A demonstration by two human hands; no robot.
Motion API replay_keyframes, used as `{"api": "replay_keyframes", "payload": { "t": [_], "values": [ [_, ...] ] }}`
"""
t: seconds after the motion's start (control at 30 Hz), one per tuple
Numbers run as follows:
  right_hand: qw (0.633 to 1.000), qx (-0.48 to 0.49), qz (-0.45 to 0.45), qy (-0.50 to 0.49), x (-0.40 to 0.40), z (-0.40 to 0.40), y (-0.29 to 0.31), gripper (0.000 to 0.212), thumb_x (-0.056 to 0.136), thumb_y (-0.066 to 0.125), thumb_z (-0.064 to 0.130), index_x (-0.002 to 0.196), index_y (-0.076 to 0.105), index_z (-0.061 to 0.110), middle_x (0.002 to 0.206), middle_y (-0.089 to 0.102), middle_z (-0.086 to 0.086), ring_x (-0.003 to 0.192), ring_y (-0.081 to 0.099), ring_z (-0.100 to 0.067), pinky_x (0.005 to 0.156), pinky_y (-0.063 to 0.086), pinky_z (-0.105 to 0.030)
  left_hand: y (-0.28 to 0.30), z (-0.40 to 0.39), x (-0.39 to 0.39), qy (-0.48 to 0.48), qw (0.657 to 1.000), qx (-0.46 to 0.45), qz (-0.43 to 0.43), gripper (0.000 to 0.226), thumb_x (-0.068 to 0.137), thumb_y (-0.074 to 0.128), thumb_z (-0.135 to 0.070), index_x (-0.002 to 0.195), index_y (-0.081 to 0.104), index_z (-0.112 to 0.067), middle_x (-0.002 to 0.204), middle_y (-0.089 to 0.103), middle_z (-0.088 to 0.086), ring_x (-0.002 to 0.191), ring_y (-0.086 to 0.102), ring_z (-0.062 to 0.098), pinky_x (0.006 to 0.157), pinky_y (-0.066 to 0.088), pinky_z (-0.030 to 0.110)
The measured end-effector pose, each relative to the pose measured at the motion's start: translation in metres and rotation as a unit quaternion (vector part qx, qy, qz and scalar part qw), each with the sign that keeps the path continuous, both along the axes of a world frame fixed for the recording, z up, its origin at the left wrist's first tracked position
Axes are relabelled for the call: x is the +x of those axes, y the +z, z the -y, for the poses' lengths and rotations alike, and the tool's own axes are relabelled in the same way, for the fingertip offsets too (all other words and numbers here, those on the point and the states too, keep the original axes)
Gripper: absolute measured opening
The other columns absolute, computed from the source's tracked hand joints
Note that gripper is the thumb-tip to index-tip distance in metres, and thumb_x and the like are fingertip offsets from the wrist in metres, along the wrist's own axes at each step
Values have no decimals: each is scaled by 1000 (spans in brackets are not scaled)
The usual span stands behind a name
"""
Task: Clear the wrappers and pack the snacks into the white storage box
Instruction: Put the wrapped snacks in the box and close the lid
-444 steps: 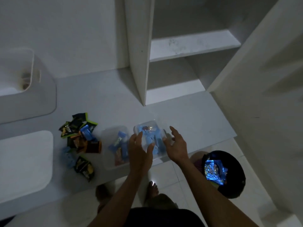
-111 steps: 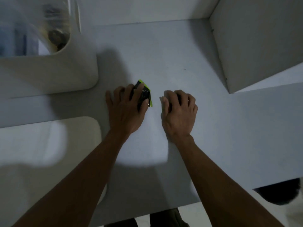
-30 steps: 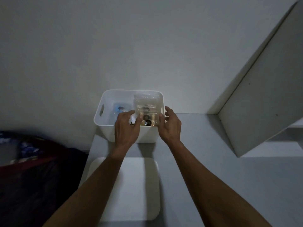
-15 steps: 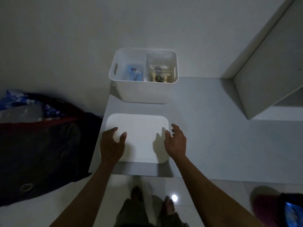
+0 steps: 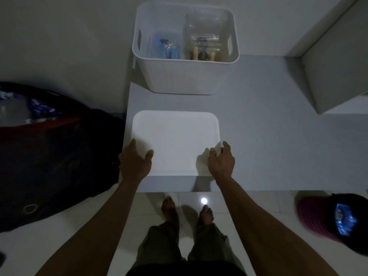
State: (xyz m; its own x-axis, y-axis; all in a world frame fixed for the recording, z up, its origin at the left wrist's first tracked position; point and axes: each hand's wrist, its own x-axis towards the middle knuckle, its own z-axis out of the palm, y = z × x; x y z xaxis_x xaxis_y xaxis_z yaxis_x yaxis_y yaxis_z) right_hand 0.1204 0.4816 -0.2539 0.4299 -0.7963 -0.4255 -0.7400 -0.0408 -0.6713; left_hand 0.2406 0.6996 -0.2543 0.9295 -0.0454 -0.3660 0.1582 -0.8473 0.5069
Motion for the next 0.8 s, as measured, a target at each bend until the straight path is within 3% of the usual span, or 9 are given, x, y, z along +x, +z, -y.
{"api": "replay_keyframes", "payload": {
  "t": [0.33,0.47,0.63,0.73,0.8],
  "values": [
    [997,41,20,-63,0,1,1,63,91,64,37,145,41,14,142,50,-14,127,50,-31,109,42,-46,4,0,2,85,994,-62,0,77,81,73,-38,145,40,-10,144,40,22,128,44,42,105,42,49],
    [996,48,15,-68,-5,2,12,72,86,72,38,145,42,11,141,47,-15,123,53,-32,103,46,-42,17,1,-8,98,991,-86,7,89,73,81,-40,146,38,-11,146,34,18,129,44,37,105,43,46],
    [999,-30,24,-31,-14,-3,49,83,67,78,57,135,48,18,130,54,-12,118,55,-32,94,53,-49,54,9,-20,78,987,-123,66,94,68,86,-38,145,40,-9,140,41,18,122,48,33,94,44,37],
    [996,-81,27,-14,-19,-1,84,81,72,77,55,136,45,18,136,53,-11,126,49,-34,94,49,-49,76,15,-21,31,980,-151,125,98,61,86,-50,139,49,-4,131,57,19,115,57,33,91,53,44],
    [993,-105,44,-24,-23,6,107,84,75,77,52,142,41,16,142,50,-11,131,45,-34,98,45,-50,97,23,-20,27,973,-170,152,98,60,88,-48,139,49,-5,132,58,18,118,56,34,93,52,45]
  ]
}}
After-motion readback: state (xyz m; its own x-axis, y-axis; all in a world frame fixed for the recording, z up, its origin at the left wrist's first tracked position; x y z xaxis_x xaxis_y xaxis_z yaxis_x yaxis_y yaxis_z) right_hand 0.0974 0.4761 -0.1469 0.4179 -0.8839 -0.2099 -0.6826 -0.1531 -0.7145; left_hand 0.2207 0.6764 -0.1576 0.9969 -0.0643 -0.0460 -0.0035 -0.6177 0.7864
